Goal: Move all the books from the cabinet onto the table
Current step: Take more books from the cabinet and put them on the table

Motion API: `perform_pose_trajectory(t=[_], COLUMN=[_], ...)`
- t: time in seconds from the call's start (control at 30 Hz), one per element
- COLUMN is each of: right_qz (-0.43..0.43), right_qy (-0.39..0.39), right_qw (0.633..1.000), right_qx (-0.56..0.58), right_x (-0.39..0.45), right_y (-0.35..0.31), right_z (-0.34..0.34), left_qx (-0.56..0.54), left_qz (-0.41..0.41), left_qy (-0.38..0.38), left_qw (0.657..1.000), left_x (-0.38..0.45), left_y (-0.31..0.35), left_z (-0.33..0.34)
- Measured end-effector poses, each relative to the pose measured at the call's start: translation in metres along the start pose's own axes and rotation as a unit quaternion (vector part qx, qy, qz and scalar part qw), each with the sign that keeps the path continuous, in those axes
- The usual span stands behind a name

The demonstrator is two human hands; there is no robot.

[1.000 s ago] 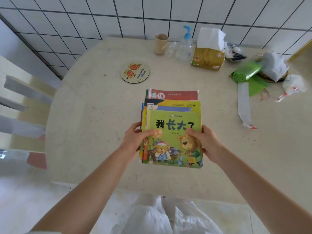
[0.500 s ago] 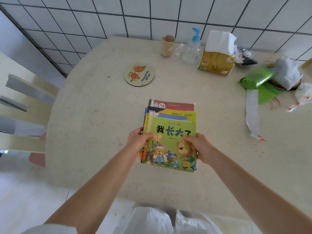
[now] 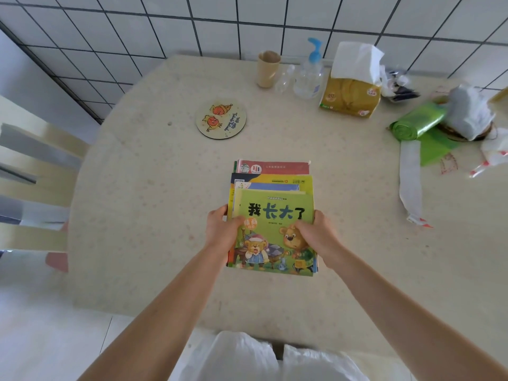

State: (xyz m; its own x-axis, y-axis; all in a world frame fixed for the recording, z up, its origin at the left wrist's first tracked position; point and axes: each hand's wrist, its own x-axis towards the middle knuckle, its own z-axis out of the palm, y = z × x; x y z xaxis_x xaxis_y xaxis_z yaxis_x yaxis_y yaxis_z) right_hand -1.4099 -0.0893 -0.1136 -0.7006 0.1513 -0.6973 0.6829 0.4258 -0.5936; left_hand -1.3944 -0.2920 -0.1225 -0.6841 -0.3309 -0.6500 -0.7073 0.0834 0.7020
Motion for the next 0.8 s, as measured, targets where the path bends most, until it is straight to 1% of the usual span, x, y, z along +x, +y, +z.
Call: perform_pose_trajectory(t=[0.07,0.17,0.3,0.43,0.5,0.6,0.8], right_qz=[-0.008,-0.027,-0.075,-0.105,-0.125,-0.156,-0.185], right_qy=[-0.005,-0.002,0.015,0.022,0.03,0.049,0.084], right_qw=[1.0,0.999,0.996,0.992,0.989,0.982,0.975], right_qx=[-0.017,-0.026,-0.053,-0.073,-0.08,-0.09,-0.092], right_x=[-0.002,-0.015,-0.025,-0.031,-0.035,-0.043,-0.057], right_y=[-0.003,-0.009,-0.005,0.004,0.007,0.009,0.015], right_z=[-0.001,0.0,0.001,-0.005,-0.01,-0.019,-0.028], left_qx=[0.021,0.024,0.034,0.075,0.101,0.13,0.15], left_qz=[0.003,0.014,0.053,0.083,0.111,0.174,0.269], left_qy=[0.001,-0.003,-0.015,0.008,0.031,0.06,0.06], left_qw=[1.0,1.0,0.998,0.994,0.988,0.974,0.95], left_x=[0.0,-0.01,-0.016,-0.022,-0.026,-0.032,-0.045], left_y=[0.002,0.011,0.008,0.004,0.003,0.007,0.011], left_z=[-0.001,-0.002,-0.001,-0.004,-0.006,-0.007,-0.005])
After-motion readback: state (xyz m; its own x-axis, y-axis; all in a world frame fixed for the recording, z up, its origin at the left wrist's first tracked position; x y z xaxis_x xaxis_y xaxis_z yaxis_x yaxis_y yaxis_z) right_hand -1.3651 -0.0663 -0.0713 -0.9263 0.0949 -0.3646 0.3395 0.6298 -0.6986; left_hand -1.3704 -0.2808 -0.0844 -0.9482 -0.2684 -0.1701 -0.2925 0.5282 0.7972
